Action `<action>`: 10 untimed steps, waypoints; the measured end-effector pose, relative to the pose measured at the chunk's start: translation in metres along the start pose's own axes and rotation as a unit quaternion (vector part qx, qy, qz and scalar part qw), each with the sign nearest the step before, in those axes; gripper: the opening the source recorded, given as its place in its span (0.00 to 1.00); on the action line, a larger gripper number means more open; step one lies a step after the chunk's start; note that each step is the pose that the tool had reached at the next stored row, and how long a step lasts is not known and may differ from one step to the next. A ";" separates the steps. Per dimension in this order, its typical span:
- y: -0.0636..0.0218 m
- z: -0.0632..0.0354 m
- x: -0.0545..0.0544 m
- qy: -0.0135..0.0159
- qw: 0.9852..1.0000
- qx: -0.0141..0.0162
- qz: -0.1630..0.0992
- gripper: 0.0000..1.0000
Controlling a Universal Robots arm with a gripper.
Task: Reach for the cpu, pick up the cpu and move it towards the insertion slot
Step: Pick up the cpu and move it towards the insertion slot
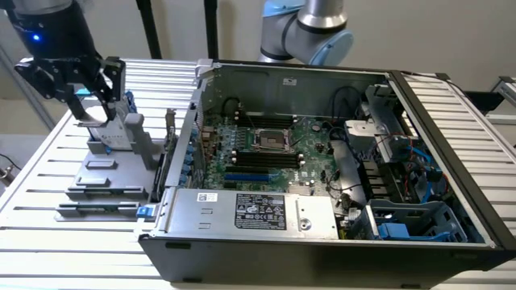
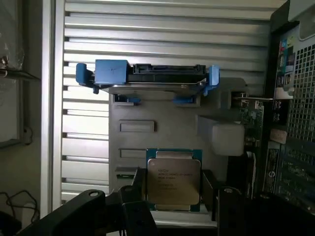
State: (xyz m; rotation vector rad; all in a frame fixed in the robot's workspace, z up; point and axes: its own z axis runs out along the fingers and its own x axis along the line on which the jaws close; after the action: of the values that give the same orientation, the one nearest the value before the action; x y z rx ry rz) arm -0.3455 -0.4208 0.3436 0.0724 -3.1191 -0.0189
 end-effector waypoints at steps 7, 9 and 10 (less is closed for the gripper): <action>-0.0011 -0.0276 -0.031 0.001 1.000 -0.002 0.000 0.55; -0.0014 -0.0333 -0.040 0.002 1.000 -0.003 0.000 0.55; -0.0016 -0.0355 -0.045 0.002 1.000 -0.004 0.000 0.55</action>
State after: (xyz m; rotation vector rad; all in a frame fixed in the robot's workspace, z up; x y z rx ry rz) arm -0.3001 -0.4208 0.3780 0.0723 -3.1153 -0.0304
